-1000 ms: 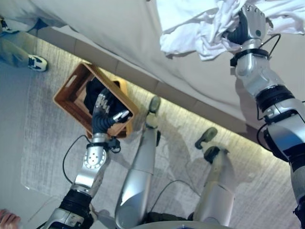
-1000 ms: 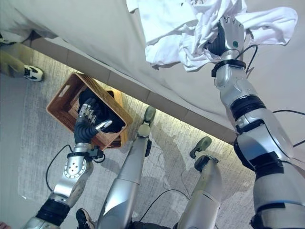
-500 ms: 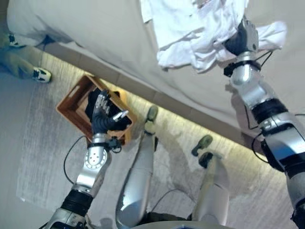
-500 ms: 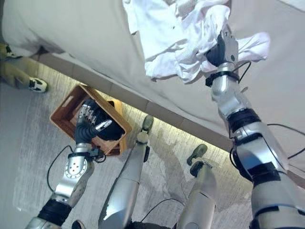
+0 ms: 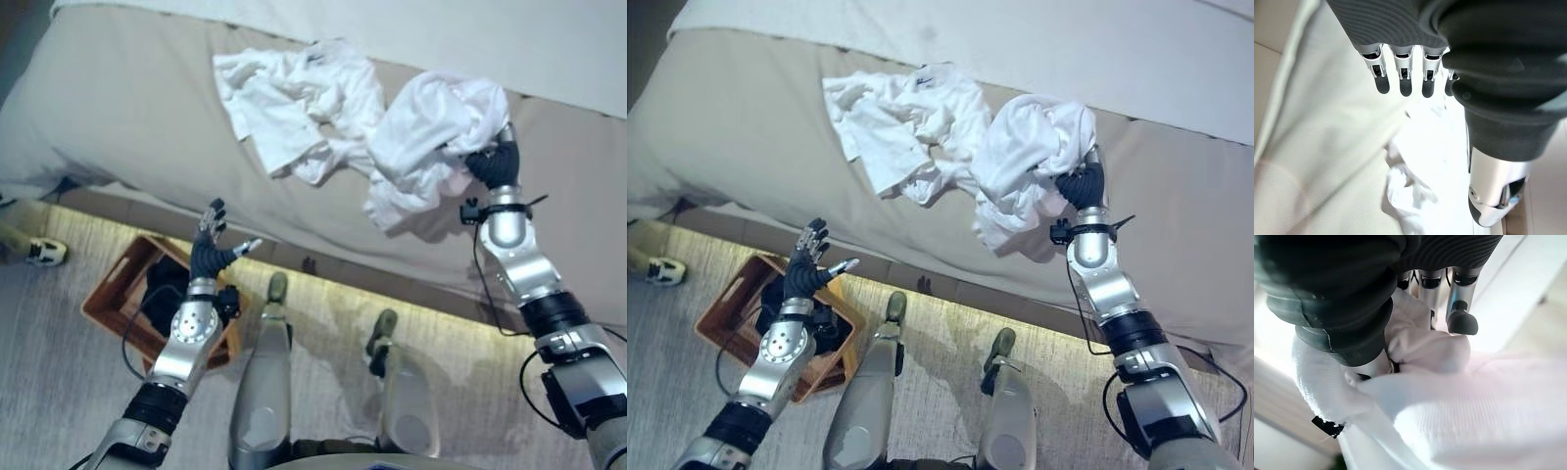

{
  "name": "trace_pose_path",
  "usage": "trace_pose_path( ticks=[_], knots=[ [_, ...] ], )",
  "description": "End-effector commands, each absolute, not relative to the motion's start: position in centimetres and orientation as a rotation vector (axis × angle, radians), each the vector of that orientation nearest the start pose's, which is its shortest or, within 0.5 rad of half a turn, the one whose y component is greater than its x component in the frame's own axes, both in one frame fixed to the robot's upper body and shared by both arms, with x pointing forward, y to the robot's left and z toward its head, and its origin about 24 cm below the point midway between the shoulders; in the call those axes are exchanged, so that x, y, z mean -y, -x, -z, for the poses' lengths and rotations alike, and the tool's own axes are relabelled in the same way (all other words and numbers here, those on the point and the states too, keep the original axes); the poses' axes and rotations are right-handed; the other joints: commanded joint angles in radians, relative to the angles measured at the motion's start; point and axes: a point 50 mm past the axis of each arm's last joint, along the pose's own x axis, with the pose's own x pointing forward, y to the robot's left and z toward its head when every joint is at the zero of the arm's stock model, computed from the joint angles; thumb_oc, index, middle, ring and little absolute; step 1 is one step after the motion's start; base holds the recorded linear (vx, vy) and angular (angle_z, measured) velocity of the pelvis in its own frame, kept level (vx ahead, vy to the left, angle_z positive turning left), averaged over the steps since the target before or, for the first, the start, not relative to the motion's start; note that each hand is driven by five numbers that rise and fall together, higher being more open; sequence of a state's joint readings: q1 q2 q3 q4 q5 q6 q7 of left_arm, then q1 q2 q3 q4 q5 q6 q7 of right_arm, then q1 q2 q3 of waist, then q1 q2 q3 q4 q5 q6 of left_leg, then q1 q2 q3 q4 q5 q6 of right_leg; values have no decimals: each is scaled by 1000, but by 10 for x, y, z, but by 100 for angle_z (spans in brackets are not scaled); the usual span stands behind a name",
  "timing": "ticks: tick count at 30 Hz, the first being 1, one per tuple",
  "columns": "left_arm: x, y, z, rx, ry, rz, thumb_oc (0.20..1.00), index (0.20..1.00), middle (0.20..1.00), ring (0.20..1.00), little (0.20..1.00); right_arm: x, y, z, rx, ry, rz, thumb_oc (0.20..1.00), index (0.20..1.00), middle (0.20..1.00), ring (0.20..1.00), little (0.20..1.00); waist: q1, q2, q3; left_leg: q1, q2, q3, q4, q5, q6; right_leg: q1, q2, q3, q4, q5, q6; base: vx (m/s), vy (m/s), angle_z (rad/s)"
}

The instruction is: Pick up clothes into the bucket

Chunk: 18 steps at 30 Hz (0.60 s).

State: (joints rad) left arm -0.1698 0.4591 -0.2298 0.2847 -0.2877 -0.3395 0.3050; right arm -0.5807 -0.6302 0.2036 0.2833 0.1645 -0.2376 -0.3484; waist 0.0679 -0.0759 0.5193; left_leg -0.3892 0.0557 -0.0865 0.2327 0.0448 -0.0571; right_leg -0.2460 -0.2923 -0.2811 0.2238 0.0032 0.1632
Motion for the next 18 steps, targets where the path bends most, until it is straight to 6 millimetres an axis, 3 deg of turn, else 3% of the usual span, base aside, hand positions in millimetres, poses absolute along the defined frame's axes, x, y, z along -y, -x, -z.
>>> trace_pose_path(
  ticks=[1,5,12,13,15,18],
  knots=[
    [-211,-282,-75,275,-225,-95,1000,1000,1000,1000,1000,220,-324,-243,774,284,77,200,200,200,200,200,-11,-38,-89,12,26,13,-29,7,-15,65,-27,19,-44,33,35,145,-84,-19],
    [-212,-286,-86,304,-295,-62,1000,1000,1000,1000,1000,197,-316,-239,753,90,-148,200,200,200,200,200,-42,-58,-170,95,53,33,-56,0,-26,131,5,40,-112,45,34,94,-65,-21],
    [-198,-290,-107,379,-343,30,1000,1000,1000,1000,1000,175,-303,-253,755,135,-379,200,200,200,200,200,-74,-65,-247,197,75,75,-96,-9,-31,192,31,72,-154,57,38,86,-29,-18],
    [-189,-295,-114,406,-359,71,1000,1000,1000,1000,1000,168,-302,-250,727,143,-435,200,200,200,200,200,-83,-66,-272,221,80,84,-103,-12,-34,210,37,78,-165,56,38,74,-39,-18],
    [-178,-300,-122,419,-326,132,1000,1000,1000,1000,1000,162,-302,-248,702,184,-470,200,200,200,200,200,-91,-61,-290,244,87,91,-111,-14,-37,225,45,84,-176,57,37,75,-39,-12],
    [-159,-309,-127,387,-95,226,1000,1000,1000,1000,1000,151,-304,-238,648,181,-524,200,200,200,200,200,-104,-56,-312,273,96,101,-119,-15,-38,241,53,96,-189,60,35,42,-25,-15]
  ],
)
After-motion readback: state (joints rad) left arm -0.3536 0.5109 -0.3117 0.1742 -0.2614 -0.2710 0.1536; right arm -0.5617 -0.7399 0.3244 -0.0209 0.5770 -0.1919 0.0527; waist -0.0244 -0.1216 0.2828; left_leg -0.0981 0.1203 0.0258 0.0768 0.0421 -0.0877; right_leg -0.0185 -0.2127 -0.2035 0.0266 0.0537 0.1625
